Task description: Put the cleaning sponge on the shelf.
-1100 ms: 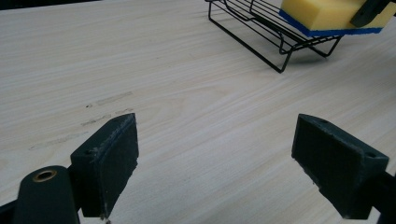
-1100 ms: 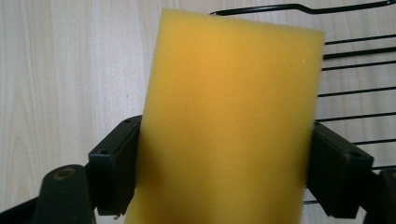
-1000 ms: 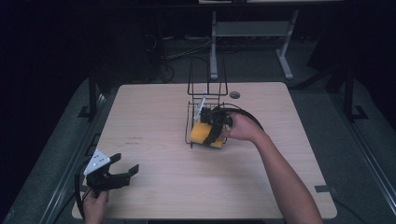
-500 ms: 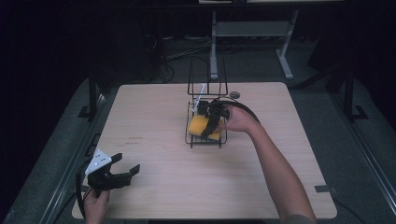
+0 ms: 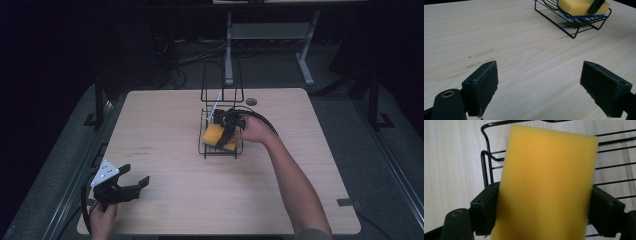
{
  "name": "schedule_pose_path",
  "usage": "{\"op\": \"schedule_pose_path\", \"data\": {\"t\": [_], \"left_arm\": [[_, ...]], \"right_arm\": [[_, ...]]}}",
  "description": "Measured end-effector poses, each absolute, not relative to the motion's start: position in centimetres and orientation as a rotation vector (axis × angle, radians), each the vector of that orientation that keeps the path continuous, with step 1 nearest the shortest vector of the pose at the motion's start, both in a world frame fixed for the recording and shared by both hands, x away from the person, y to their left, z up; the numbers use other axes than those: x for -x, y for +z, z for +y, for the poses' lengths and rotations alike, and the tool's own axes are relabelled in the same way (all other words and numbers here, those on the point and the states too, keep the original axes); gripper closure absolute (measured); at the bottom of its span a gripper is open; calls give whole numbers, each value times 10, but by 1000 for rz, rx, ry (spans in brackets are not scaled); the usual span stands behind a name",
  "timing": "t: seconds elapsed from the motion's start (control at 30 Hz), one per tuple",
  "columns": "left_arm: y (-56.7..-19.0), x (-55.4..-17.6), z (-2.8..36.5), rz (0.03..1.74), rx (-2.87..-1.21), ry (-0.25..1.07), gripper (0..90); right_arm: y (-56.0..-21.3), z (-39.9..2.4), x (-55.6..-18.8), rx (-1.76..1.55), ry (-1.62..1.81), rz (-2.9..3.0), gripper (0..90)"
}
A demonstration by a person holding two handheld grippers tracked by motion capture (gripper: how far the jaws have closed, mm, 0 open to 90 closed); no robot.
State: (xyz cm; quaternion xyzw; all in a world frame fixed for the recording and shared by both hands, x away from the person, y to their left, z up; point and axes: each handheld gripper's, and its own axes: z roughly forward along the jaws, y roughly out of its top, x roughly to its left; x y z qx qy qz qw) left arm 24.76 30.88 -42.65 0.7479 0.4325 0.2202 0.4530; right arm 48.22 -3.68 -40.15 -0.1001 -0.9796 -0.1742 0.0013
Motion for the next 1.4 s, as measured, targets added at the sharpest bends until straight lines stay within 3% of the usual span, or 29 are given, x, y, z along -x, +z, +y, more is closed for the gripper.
{"op": "schedule_pose_path", "data": {"t": [1.03,1.4], "left_arm": [[-427,-248,308,1063,-1860,547,140],[-426,-247,307,1061,-1847,541,141]], "right_arm": [[-394,-41,-477,359,-632,-3060,154],[-394,-62,-475,421,-717,-3048,155]]}}
